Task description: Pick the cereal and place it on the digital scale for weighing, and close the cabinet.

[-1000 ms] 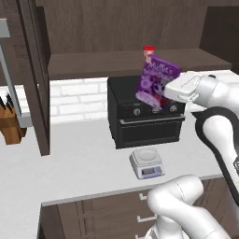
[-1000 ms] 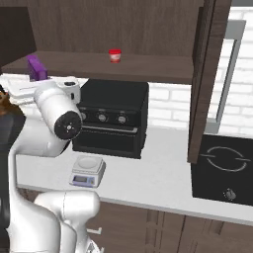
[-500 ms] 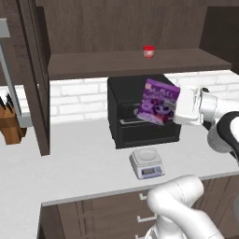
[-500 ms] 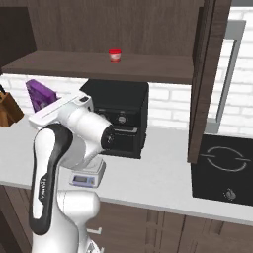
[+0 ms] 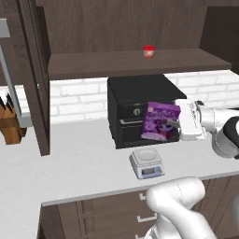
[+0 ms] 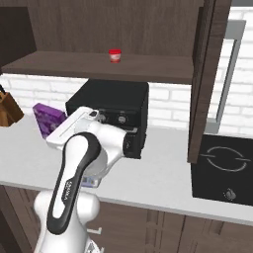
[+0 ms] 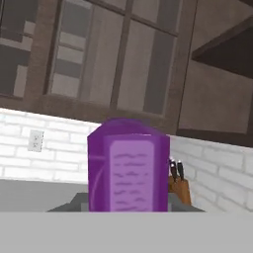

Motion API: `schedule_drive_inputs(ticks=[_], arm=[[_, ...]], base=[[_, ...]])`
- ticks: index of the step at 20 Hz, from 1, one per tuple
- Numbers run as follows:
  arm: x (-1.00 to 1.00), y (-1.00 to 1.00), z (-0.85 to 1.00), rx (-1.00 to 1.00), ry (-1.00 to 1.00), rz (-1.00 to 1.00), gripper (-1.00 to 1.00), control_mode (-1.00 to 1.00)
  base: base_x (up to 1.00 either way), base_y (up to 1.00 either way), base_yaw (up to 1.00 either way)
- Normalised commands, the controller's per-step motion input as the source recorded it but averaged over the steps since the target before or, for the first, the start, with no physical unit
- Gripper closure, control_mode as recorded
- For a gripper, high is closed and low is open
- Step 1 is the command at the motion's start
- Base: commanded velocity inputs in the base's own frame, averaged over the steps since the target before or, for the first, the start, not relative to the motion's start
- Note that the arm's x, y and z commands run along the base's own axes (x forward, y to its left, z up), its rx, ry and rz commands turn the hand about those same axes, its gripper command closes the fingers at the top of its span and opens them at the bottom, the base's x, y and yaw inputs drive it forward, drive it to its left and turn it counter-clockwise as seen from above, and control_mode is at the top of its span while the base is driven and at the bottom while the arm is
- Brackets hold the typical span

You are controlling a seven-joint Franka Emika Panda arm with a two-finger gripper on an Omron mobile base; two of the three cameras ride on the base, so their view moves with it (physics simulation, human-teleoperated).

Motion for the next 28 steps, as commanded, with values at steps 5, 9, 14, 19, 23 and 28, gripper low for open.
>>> schedule_drive_inputs(ticks=[5, 9, 14, 19, 23, 28], arm=[[0.18, -0.14, -0.53, -0.03, 0.04, 0.05, 1.00, -1.00], [0.37, -0.09, -0.58, -0.02, 0.00, 0.01, 1.00, -1.00], [0.45, -0.17, -0.57, 0.00, 0.00, 0.01, 1.00, -1.00], [0.47, -0.27, -0.39, 0.00, 0.00, 0.00, 1.00, -1.00], [0.38, -0.14, -0.31, -0.02, 0.00, 0.00, 1.00, -1.00], [0.41, -0.01, -0.37, -0.06, 0.00, 0.00, 1.00, -1.00]], base=[[0.00, 0.00, 0.00], [0.00, 0.00, 0.00], [0.00, 0.00, 0.00], [0.00, 0.00, 0.00], [0.00, 0.00, 0.00], [0.00, 0.00, 0.00]])
